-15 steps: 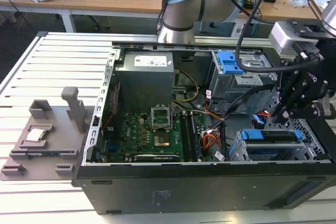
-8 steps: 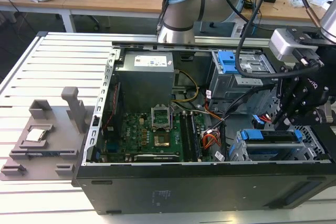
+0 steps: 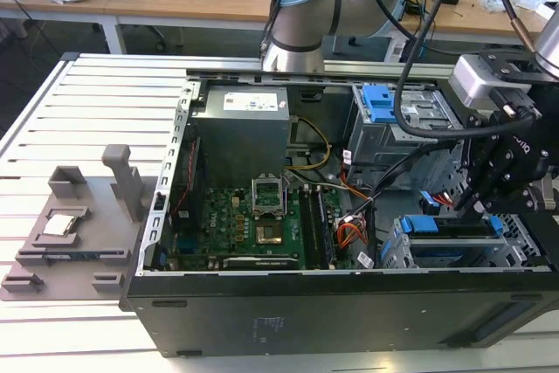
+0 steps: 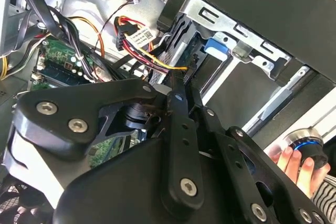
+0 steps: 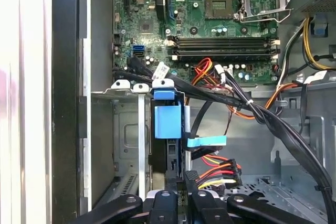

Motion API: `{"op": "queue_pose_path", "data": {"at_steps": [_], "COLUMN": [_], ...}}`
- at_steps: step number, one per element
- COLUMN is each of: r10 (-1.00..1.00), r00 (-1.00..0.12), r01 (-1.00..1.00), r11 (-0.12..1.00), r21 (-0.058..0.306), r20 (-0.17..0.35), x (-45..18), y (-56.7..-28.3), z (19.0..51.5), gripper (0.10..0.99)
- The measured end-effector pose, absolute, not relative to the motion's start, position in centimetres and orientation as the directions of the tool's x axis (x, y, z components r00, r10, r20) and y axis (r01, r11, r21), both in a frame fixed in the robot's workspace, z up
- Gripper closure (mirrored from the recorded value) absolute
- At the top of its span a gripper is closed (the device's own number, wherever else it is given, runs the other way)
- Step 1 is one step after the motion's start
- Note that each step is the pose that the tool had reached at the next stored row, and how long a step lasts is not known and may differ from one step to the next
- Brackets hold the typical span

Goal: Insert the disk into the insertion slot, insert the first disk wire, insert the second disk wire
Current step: 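Insert the first disk wire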

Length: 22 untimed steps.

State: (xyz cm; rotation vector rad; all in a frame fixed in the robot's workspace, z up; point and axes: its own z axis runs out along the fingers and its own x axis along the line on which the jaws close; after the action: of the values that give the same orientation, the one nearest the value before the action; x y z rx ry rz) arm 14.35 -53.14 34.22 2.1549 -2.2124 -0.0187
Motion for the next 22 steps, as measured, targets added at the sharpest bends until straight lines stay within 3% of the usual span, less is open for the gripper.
{"op": "queue_pose_path", "data": {"at_steps": [22], "r10": [-1.000], "r00": [-0.026], "r01": [-0.999], "r11": [0.026], "r21": [0.048], "r20": [0.014], "x": [14.66], "y": [-53.40], "z": [34.35], "gripper": [0.914]}}
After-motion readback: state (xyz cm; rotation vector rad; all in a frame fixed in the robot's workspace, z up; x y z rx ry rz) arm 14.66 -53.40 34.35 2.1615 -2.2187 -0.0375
